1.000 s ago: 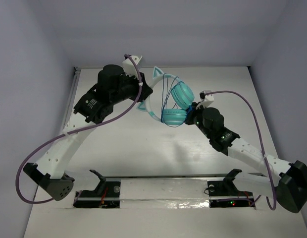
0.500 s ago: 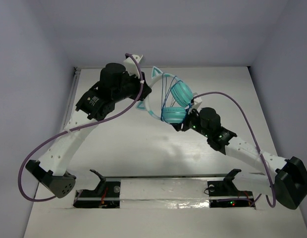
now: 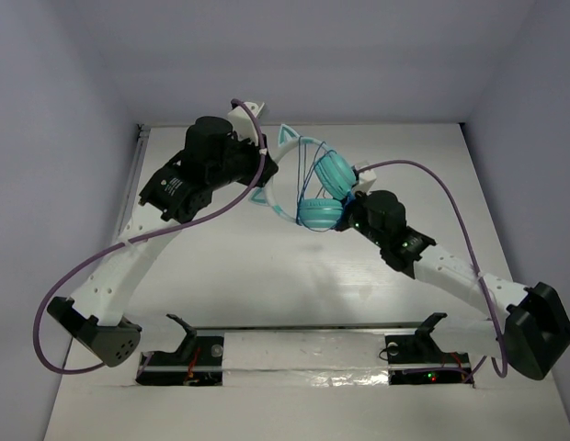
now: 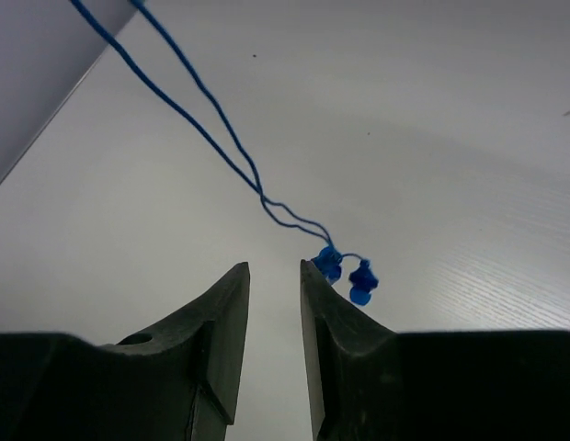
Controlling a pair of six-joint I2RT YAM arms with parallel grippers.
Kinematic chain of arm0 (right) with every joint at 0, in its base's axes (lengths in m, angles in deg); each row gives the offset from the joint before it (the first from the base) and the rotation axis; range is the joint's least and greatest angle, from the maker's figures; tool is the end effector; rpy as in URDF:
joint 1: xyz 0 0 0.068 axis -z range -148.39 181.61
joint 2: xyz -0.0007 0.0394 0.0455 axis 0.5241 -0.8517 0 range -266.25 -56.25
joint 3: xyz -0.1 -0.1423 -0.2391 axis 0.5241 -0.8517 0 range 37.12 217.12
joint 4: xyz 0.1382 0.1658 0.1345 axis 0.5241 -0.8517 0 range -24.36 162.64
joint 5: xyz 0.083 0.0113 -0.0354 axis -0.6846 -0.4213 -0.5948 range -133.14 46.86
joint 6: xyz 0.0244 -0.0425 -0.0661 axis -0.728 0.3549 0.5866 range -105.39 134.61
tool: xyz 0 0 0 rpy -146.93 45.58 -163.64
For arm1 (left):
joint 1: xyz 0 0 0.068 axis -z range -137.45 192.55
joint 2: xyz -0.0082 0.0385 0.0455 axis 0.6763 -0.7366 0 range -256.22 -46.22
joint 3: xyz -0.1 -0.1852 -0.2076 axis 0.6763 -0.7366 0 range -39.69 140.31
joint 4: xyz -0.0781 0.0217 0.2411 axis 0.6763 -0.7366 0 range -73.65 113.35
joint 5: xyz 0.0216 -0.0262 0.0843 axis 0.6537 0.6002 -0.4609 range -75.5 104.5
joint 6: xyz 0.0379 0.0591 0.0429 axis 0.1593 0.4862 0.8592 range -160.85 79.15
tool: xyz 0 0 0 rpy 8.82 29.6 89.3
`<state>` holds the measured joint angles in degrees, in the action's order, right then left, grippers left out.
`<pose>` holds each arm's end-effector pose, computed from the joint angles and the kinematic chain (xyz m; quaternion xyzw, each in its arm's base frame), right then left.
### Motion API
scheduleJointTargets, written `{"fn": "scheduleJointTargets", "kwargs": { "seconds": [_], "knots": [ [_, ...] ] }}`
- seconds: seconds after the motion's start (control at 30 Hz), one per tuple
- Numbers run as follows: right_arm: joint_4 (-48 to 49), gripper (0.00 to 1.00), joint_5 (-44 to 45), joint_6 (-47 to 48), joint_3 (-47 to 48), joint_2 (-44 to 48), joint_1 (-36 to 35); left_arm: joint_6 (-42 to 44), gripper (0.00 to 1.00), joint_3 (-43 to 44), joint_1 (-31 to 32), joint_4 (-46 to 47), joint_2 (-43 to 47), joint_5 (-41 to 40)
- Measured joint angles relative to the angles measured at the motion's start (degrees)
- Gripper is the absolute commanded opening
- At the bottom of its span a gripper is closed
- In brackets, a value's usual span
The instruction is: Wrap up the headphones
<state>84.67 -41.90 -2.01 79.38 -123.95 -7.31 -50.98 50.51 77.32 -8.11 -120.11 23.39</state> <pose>0.2287 0.1827 0.2980 -0.1451 0.7712 0.2812 0.5523 0.2327 -0.1750 0.4761 0.2149 0.7635 -0.2882 0.5365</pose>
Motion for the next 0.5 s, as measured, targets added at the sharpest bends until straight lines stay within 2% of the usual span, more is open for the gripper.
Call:
{"fn": "scheduleJointTargets", "kwargs": {
  "seconds": [0.27, 0.5],
  "knots": [
    [-0.2, 0.48, -0.4, 0.3, 0.2, -2.0, 0.0, 0.0, 0.00, 0.7, 0.0, -0.2, -0.3, 0.1],
    [1.4, 0.49, -4.3, 0.3, 2.0, -8.0, 0.0, 0.0, 0.00, 0.7, -0.1, -0.6, -0.3, 0.1]
  ]
}}
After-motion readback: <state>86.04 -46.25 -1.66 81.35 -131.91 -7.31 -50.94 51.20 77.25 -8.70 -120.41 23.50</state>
